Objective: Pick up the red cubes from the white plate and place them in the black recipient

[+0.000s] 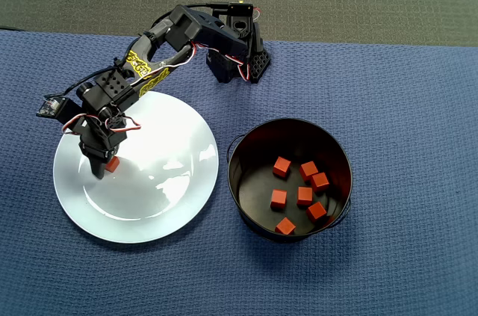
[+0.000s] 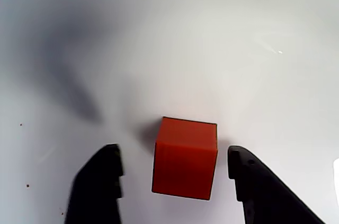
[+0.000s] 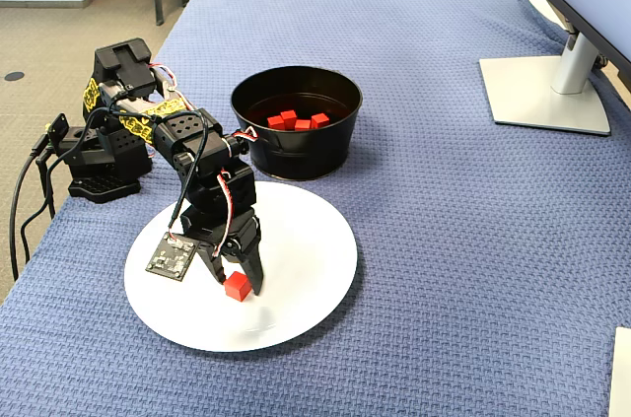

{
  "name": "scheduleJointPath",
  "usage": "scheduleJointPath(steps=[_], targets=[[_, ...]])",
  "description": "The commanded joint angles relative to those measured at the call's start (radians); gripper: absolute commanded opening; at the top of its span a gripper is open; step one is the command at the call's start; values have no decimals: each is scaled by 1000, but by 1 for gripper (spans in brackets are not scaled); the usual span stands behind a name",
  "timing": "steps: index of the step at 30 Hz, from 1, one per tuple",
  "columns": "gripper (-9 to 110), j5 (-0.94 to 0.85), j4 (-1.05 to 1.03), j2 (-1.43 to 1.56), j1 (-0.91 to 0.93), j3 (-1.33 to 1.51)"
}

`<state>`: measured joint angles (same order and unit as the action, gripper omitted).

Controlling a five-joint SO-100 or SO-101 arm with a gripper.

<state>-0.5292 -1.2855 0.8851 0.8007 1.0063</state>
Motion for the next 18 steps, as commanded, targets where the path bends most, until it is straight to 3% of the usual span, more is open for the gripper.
scheduleJointPath(steps=[1, 9, 14, 18], targets=[[0, 9, 14, 15, 11, -58], [0, 21, 57, 71, 17, -2], [0, 87, 193, 379, -2, 238], [0, 166, 120, 620, -97, 298]])
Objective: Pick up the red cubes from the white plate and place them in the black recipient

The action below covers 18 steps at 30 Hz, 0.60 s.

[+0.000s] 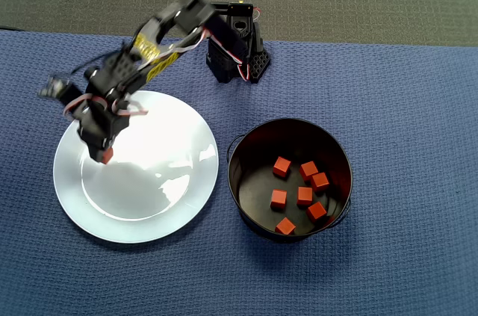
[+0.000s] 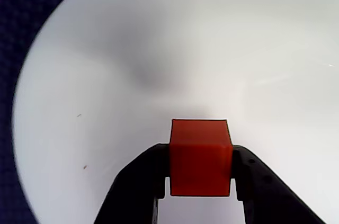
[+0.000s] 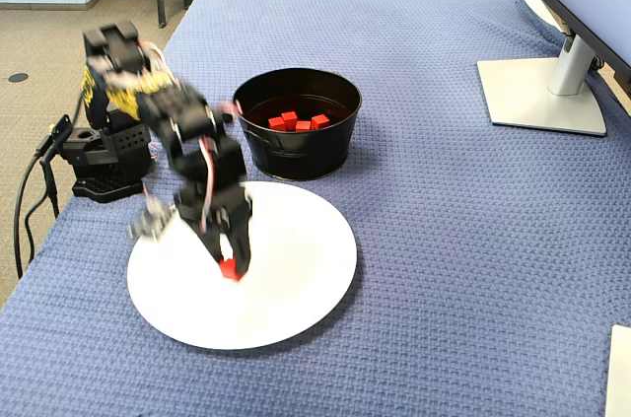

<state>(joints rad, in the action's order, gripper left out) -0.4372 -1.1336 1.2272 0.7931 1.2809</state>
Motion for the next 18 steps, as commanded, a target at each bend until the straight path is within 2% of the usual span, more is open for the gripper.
scheduleJointPath(steps=[1, 8, 13, 14, 16, 17, 18], targets=[[0, 98, -67, 333, -123, 23], [0, 273, -132, 698, -471, 189], [0, 305, -135, 850, -787, 367], [9, 291, -135, 871, -851, 400], [41, 219, -164, 894, -959, 442], [47, 204, -175, 904, -973, 449], [48, 198, -178, 916, -962, 453]])
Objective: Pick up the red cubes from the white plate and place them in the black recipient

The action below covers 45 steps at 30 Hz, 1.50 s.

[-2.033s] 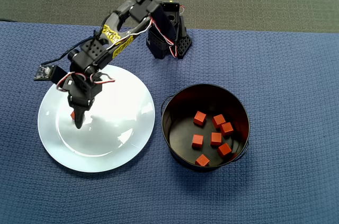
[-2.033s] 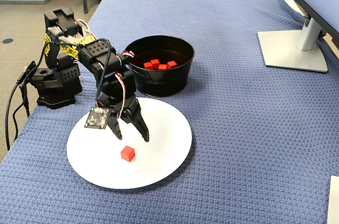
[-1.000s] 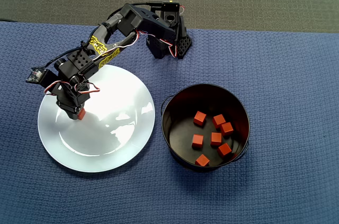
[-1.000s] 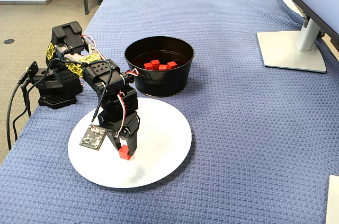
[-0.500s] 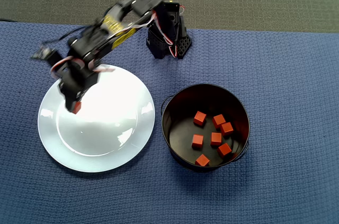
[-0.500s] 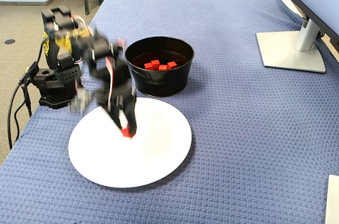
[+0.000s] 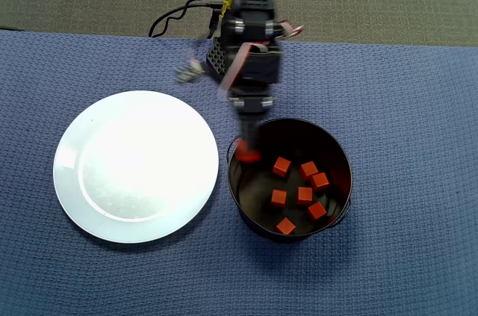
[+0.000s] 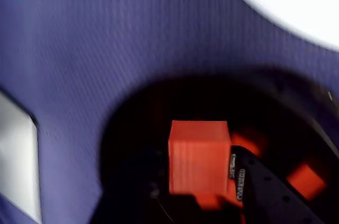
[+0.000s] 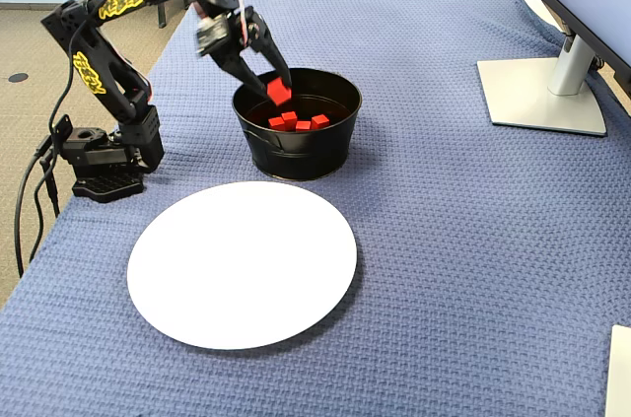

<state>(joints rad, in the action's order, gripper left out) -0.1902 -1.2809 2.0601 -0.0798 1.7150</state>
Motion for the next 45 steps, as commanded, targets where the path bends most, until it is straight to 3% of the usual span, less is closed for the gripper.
scheduleJointPath(steps=[1, 7, 14, 26, 34, 45], targets=[[48, -49, -28, 94, -54, 21], [30, -98, 69, 209, 189, 227], [16, -57, 219, 454, 229, 655], [4, -14, 112, 873, 206, 974], [0, -41, 123, 925, 278, 1150], [0, -26, 89, 1003, 284, 1173]])
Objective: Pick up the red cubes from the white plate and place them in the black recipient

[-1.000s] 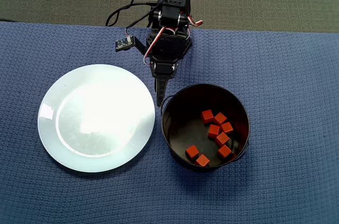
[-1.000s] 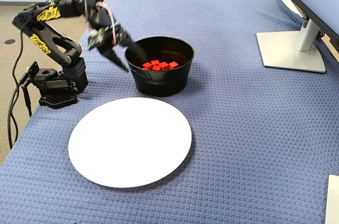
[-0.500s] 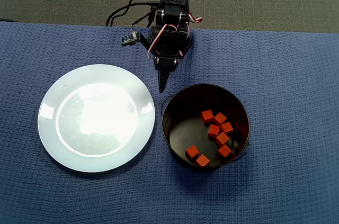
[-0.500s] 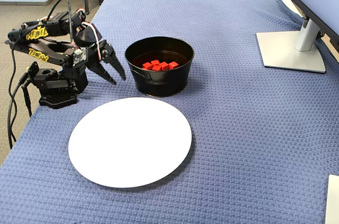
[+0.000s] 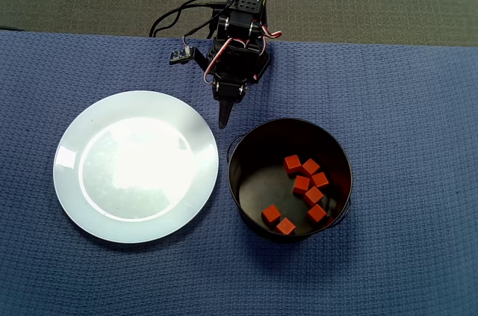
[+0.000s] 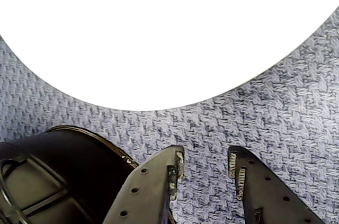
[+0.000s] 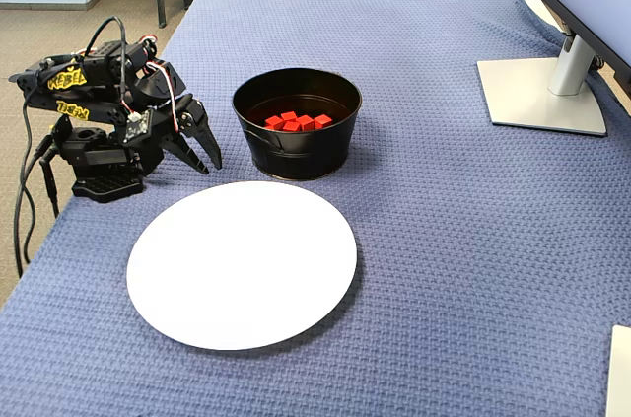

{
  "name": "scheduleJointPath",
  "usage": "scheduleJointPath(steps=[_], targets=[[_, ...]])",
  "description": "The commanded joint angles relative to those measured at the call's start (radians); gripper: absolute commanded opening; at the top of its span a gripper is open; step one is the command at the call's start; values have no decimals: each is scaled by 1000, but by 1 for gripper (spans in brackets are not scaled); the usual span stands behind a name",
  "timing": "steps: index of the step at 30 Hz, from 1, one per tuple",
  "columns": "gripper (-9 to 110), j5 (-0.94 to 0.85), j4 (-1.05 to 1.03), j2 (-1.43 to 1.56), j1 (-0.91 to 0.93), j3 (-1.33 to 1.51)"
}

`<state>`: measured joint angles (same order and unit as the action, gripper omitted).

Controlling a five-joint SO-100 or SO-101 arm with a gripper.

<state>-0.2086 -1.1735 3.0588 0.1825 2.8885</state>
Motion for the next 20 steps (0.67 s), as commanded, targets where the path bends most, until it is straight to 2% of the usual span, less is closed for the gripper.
scheduleJointPath(steps=[1, 20], targets=[[0, -8, -18, 5, 21, 0], [0, 17, 38, 14, 15, 17]])
